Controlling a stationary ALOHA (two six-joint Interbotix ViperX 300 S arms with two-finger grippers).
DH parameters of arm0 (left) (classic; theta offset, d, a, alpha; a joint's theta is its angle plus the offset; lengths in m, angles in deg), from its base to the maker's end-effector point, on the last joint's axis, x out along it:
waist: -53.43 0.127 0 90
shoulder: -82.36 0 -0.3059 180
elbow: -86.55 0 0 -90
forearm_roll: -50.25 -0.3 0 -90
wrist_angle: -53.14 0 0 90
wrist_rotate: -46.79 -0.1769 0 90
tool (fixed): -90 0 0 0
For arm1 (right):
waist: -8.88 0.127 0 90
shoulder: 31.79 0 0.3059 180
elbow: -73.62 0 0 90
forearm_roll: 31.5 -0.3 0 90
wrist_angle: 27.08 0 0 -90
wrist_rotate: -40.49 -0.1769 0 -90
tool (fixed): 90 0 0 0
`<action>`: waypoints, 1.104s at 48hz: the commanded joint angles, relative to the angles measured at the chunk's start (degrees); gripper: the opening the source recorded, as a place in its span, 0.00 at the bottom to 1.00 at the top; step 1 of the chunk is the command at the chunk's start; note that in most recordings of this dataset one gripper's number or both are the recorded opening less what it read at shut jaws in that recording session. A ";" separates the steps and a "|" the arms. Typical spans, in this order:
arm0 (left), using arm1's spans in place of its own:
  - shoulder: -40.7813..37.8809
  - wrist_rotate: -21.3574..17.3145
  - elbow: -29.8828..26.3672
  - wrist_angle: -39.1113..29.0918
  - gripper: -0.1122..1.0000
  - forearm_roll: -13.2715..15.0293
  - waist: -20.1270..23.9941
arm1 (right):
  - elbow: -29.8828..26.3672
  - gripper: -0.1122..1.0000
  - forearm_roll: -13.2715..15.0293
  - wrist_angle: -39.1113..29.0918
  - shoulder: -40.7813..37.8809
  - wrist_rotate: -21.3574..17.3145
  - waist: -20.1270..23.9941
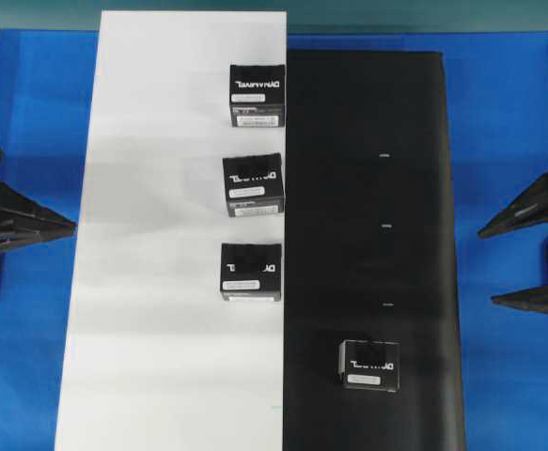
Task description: Place the box from the black base onto the white base.
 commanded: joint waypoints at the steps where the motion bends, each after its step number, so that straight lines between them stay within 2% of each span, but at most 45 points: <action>1: -0.44 -0.09 -1.05 0.35 0.08 -0.18 -0.09 | 0.09 0.98 0.18 0.35 0.79 -0.09 -0.44; 53: -0.44 0.00 -0.79 0.35 0.08 -0.18 -0.18 | 1.76 0.98 0.09 1.49 1.14 -0.18 -0.97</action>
